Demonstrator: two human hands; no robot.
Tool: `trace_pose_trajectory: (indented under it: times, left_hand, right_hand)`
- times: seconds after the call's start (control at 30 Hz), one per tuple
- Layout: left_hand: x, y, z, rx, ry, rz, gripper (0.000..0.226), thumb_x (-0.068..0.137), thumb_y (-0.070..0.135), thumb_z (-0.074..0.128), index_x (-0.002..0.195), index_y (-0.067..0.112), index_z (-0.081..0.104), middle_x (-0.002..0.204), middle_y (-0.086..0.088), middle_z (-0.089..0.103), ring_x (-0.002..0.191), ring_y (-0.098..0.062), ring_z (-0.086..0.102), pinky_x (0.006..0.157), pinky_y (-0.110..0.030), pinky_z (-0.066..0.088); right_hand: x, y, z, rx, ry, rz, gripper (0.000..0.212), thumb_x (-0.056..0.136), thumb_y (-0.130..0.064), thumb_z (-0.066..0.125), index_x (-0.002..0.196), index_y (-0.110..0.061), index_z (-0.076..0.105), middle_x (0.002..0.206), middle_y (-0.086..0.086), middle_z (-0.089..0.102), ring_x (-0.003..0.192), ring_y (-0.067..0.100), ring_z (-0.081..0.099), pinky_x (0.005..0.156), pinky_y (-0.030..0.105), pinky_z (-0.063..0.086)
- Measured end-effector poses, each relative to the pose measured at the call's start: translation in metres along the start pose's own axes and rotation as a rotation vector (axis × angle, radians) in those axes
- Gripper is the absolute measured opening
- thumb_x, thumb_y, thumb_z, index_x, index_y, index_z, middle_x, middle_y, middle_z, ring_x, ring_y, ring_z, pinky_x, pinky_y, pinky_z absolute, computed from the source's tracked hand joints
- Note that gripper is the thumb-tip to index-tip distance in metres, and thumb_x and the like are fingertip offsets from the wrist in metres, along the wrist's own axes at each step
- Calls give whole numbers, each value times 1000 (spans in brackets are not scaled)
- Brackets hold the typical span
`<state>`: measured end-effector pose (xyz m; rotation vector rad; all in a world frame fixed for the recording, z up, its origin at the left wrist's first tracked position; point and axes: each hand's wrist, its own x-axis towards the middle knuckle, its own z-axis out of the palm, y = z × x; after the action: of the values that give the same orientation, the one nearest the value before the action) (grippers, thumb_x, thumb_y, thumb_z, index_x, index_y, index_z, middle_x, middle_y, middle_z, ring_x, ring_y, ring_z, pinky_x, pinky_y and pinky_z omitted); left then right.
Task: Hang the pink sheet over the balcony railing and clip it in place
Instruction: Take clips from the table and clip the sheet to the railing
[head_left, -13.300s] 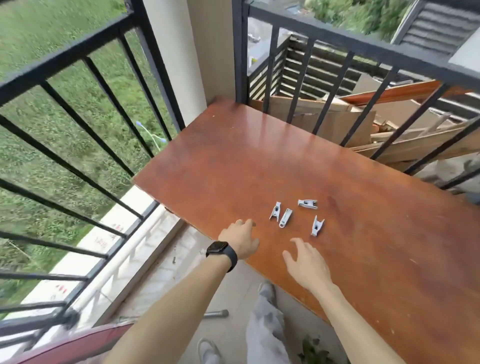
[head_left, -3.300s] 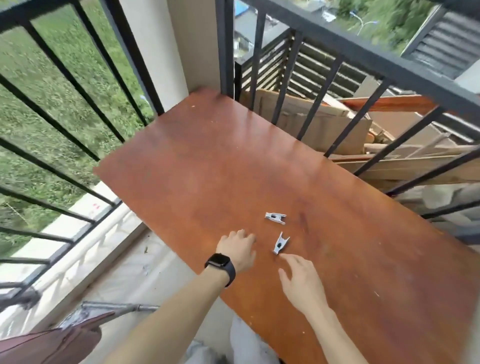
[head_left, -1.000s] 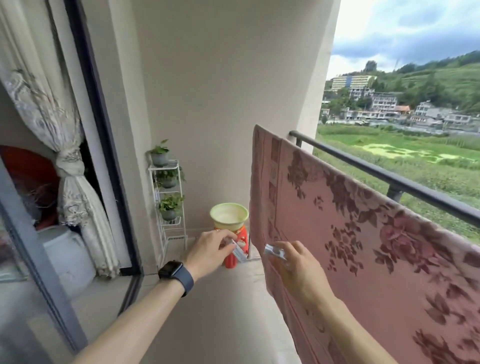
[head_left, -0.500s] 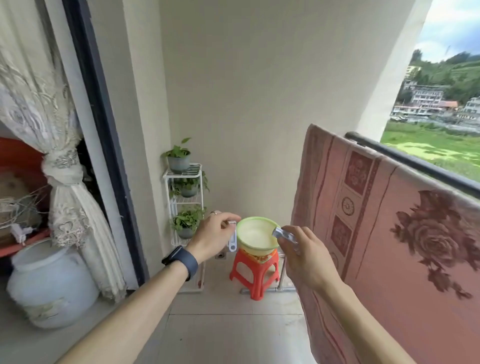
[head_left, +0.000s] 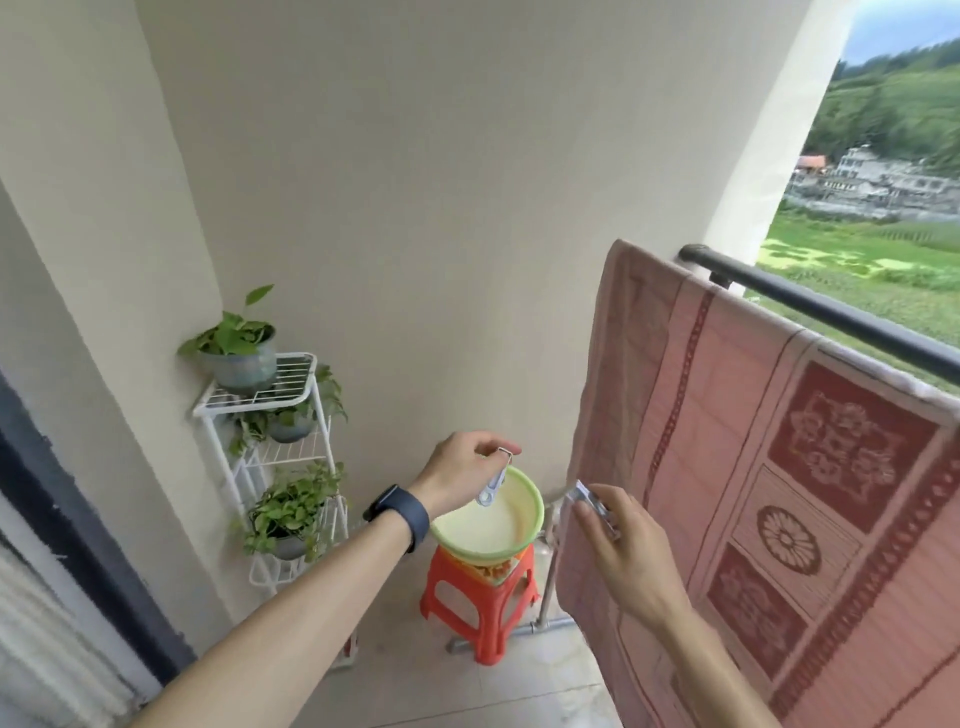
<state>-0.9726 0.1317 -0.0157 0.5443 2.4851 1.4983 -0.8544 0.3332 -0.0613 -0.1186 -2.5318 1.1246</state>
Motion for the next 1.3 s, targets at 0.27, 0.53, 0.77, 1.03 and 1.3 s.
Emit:
trace_pose_trajectory:
  times: [0.27,0.53,0.77,1.03,1.3]
  left_hand:
    - [163,-15,2,-24,-37,-34,16,90,25,68,104,29,73,96,14,74,96,2,67,88,-16,49]
    - [306,2,-32,10,-31,105,21,86,28,72,107,25,74,97,9,72,95,-3,67,77,-22,56]
    - [441,-1,-23,-149,-216,118,19,94,13,47,96,19,64,90,-2,65,75,-16,72,66,-30,51]
    - [518,29,21,-257,-691,355,47,75,39,66,119,26,58,116,-1,57,66,-8,53,56,-21,43]
    - [540,37,60,-167,-1128,564,47,77,31,82,120,25,63,103,9,64,82,-6,62,60,-21,52]
  right_hand:
    - [173,42,7,5,10,-15,21,96,-36,59,114,-25,63,100,-11,68,89,-6,60,70,6,41]
    - [309,33,17,-96,131,-88,19,95,-32,62,112,-22,65,97,-11,63,83,1,56,70,10,39]
    - [374,23,23,-225,265,-59,27,97,-34,57,120,-20,62,110,-7,64,93,4,57,77,8,41]
    - [416,-17,-2,-727,608,13,32,104,-32,42,124,-10,54,108,1,59,93,16,54,79,26,42]
    - [449,-47,-24,-1045,679,286,33,98,-48,40,100,-15,46,90,-2,47,78,18,43,69,35,39]
